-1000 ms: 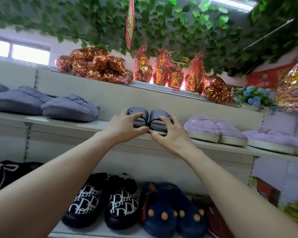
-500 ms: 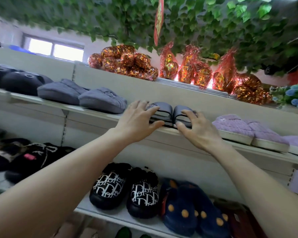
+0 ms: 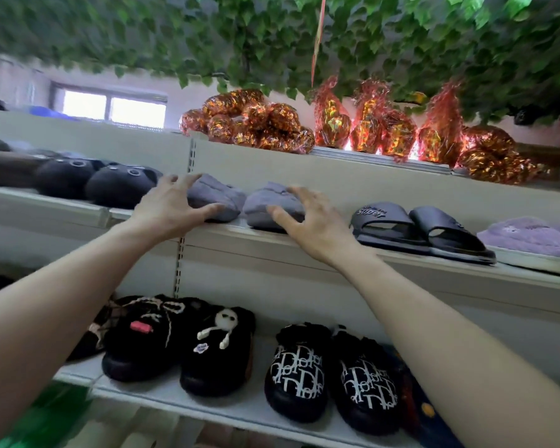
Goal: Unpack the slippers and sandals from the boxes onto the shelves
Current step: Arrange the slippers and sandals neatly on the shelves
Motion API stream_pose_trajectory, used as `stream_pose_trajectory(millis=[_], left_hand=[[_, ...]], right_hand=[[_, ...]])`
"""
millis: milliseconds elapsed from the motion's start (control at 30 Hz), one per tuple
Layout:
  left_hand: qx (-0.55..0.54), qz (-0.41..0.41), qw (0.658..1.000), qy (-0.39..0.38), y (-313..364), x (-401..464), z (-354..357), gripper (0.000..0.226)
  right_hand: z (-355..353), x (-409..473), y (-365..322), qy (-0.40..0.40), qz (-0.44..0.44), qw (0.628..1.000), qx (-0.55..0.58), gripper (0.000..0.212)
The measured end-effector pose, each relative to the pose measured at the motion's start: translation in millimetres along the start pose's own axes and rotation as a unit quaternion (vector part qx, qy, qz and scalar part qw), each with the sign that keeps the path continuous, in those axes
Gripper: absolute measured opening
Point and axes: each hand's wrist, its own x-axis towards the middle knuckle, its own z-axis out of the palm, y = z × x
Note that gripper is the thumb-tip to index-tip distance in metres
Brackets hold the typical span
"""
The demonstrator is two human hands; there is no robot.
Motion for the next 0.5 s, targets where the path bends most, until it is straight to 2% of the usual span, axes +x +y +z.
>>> stream_pose_trajectory(millis=[133,333,500], left_hand=[[-0.037,0.042,0.997,-0.055,-10.7,18.1,3.3,0.092],[-0.057,0.081,0.995,-0.026,-3.9,15.5,15.2,0.077],[-0.064,0.073,0.995,-0.029,13.2,12.1,26.6,0.073]], right_hand=[[26.2,14.8,-17.7,-0.002,0.056,0.998,0.008,0.073],[29.9,11.4,-23.0,0.040,0.066,0.997,-0.024,0.062],[31.6,8.5,-24.2,0.055,0.074,0.995,-0.047,0.056]])
